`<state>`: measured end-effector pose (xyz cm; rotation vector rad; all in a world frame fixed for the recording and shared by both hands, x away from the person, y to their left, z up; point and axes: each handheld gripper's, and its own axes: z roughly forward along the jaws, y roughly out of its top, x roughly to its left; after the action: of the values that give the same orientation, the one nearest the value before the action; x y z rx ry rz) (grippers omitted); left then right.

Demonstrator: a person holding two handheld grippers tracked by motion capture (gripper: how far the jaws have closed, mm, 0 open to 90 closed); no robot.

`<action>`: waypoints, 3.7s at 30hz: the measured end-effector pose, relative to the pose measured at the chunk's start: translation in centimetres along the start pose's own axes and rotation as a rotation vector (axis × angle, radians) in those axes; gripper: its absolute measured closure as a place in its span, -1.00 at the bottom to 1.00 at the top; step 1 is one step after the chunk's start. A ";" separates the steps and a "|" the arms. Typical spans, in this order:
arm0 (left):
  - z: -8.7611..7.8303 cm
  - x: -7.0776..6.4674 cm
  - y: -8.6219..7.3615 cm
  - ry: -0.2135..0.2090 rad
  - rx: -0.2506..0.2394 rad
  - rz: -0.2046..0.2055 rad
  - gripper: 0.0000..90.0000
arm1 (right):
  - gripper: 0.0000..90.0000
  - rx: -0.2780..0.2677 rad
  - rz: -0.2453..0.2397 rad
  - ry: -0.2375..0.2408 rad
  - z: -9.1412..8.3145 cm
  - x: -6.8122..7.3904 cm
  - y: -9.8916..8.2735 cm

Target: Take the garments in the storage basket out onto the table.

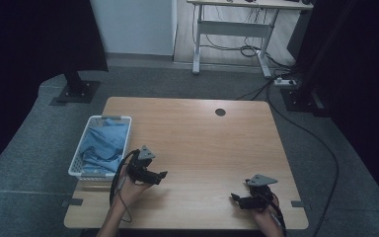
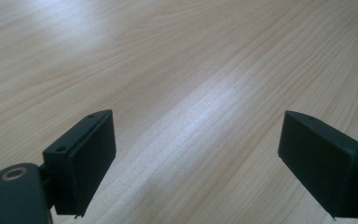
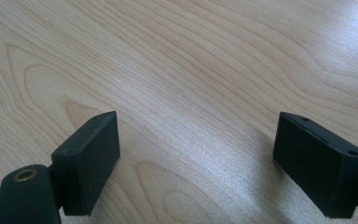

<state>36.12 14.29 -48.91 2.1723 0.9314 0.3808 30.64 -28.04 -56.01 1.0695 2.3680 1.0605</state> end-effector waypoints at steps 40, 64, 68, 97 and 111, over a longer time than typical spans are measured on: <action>-1.8 6.2 3.3 0.086 0.076 -0.077 -1.00 | -0.69 0.000 -0.001 0.002 0.0 0.0 0.0; -4.3 12.5 2.7 0.195 0.120 -0.156 -1.00 | -0.69 0.001 0.001 0.003 0.0 0.1 0.0; -4.5 13.5 2.3 0.214 0.137 -0.171 -1.00 | -0.69 0.001 0.001 0.002 0.0 0.1 0.0; -1.5 19.1 -2.5 0.331 0.317 -0.329 -1.00 | -0.69 0.002 0.000 0.003 0.0 0.1 0.0; 1.2 19.9 -3.2 0.326 0.373 -0.361 -1.00 | -0.69 0.001 0.000 0.003 0.0 0.1 0.0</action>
<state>48.91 29.50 -52.36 2.2389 1.6590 0.4147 30.59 -27.99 -56.00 1.0685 2.3713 1.0619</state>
